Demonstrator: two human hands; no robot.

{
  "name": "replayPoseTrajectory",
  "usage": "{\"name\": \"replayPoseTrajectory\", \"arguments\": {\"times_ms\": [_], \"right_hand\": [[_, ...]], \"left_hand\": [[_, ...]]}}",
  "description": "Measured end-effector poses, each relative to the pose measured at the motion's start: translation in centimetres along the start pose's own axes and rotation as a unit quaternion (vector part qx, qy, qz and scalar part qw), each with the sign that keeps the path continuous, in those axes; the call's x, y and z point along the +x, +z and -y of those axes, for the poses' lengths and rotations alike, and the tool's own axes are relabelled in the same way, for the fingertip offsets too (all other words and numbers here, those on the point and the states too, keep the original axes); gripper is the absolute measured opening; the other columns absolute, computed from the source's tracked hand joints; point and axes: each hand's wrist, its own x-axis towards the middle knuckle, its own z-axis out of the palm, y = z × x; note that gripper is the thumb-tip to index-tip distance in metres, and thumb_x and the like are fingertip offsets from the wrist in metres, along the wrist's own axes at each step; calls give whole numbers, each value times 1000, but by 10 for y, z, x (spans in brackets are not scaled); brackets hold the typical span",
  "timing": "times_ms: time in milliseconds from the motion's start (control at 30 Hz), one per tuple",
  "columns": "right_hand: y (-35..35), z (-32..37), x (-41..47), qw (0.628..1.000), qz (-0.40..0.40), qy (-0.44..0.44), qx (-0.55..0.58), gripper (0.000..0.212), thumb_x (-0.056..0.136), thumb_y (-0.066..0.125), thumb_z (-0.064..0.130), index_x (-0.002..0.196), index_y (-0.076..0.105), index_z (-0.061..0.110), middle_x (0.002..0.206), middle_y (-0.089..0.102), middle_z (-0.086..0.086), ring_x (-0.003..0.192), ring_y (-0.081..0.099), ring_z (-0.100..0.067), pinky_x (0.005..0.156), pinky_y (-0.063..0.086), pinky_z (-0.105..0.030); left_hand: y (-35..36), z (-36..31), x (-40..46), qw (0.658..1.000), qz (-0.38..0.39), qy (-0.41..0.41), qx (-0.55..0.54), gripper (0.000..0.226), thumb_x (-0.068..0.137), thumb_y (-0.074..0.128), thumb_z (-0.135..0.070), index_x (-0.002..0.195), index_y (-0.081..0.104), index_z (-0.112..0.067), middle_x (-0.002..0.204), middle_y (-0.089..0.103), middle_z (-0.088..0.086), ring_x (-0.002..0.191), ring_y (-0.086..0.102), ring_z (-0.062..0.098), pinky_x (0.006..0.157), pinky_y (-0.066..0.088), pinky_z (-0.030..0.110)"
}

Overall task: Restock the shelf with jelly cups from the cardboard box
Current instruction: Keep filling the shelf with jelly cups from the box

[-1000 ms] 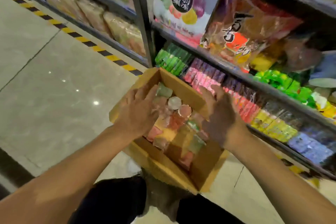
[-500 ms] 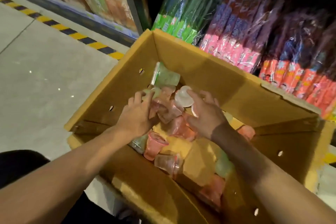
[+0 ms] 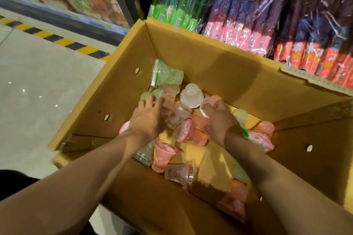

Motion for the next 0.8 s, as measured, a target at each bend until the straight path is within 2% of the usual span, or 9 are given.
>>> {"name": "replayPoseTrajectory", "arguments": {"times_ms": [133,233,300,367,433,633,800], "right_hand": [[11,-11,-9,999,-8,-27,-28,48,95,61,32,141,47,32,135,44,-4,121,47,-28,100,43,-35],[22,-26,-16,995,-28,-63,-65,43,94,58,31,137,53,33,135,48,-3,121,49,-27,101,41,-36],[26,-31,-17,991,-20,-59,-119,48,95,54,32,142,47,34,144,43,-4,132,42,-27,114,28,-42],[27,-31,-17,985,-9,-45,-167,53,97,51,35,148,36,36,148,38,-4,138,35,-26,119,16,-49],[28,-30,-16,979,-5,-42,-197,56,97,52,37,149,30,36,146,39,-5,137,35,-26,119,15,-52],[31,-25,-12,976,9,-3,-215,70,87,61,57,144,29,31,137,51,-5,133,40,-30,117,13,-58],[33,-22,-7,980,1,-2,-199,72,83,65,56,143,32,33,138,51,-2,138,37,-27,115,11,-63]], "left_hand": [[9,4,12,999,-48,5,19,75,84,71,-41,146,32,-27,135,37,7,110,38,32,86,36,40],[14,-1,18,998,-63,-1,29,70,90,62,-45,149,27,-32,139,36,4,114,36,31,90,33,40],[17,-5,21,997,-62,-8,51,69,92,58,-48,150,22,-34,140,36,4,117,37,33,95,33,43],[21,-5,22,995,-64,-12,79,75,90,60,-49,151,20,-33,139,38,5,117,38,34,98,32,45],[22,-2,22,993,-71,-9,93,77,88,62,-51,151,22,-31,138,41,6,117,39,35,100,30,47],[23,-3,25,990,-120,1,74,65,88,54,-57,144,34,-32,129,53,4,114,39,34,99,28,46],[22,-5,31,992,-113,-31,52,74,83,58,-67,143,37,-30,129,59,-6,118,38,29,99,29,44]]}}
